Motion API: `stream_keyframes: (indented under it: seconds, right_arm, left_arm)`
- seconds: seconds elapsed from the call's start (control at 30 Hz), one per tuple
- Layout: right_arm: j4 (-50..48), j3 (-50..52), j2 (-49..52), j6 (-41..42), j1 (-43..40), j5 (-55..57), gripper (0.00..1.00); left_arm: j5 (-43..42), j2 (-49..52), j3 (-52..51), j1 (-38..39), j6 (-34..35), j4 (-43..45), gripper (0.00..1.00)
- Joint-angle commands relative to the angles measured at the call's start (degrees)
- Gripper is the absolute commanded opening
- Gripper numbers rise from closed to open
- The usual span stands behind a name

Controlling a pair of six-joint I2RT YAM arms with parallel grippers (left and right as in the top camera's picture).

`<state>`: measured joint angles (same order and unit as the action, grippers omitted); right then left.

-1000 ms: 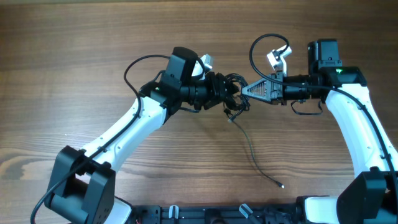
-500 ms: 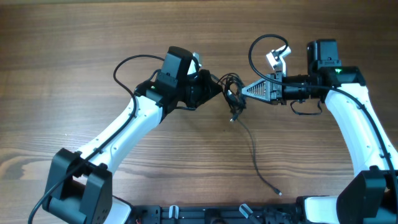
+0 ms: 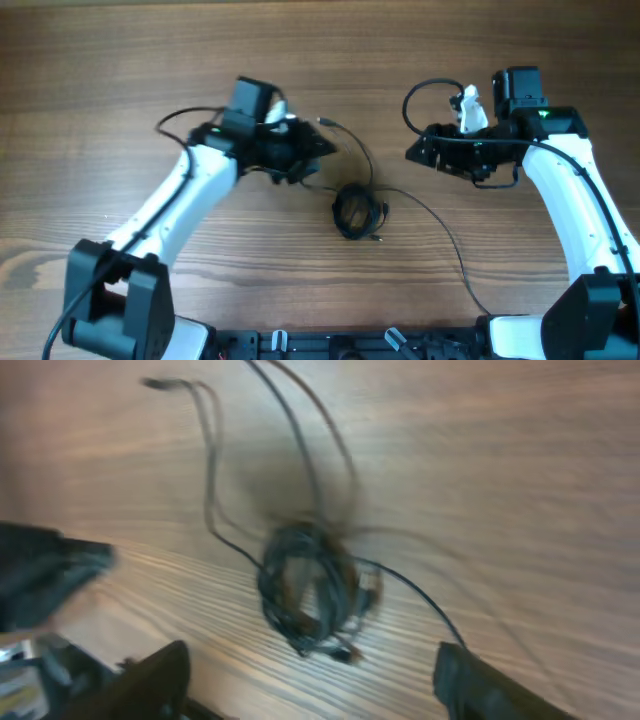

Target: Untangle cables

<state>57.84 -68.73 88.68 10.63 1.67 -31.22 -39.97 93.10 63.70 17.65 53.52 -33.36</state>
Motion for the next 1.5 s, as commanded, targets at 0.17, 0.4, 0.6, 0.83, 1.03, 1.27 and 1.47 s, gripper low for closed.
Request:
stream_keyframes:
  seconds: [0.17,0.4,0.6,0.83,1.03,1.27,1.47]
  right_arm:
    - [-3.1,-0.2,0.0,6.1,3.4,5.0,1.0]
    - [-3.4,-0.2,0.0,5.9,3.4,6.0,1.0]
    - [-3.1,-0.2,0.0,5.9,3.4,7.4,1.0]
    - [-2.3,-0.2,0.0,5.9,3.4,10.4,1.0]
    - [-2.3,-0.2,0.0,5.9,3.3,10.7,1.0]
    - [-5.7,-0.2,0.0,-3.1,3.4,-4.1,1.0]
    - [-10.3,-0.2,0.0,-24.9,4.5,-35.5,1.0]
  left_arm:
    - [18.9,-0.1,0.1,6.2,-2.5,-22.9,0.34]
    - [35.1,0.5,0.1,20.6,8.2,-20.1,0.41]
    - [27.5,5.8,0.1,26.3,28.6,-17.1,0.49]
    - [27.2,16.7,0.1,29.7,37.2,-8.4,0.49]
    - [27.3,16.1,0.1,26.2,25.9,-7.5,0.04]
    - [23.5,-8.4,2.5,11.1,-28.8,-7.5,0.04]
    - [23.5,-26.3,2.5,8.7,-57.2,-8.2,0.04]
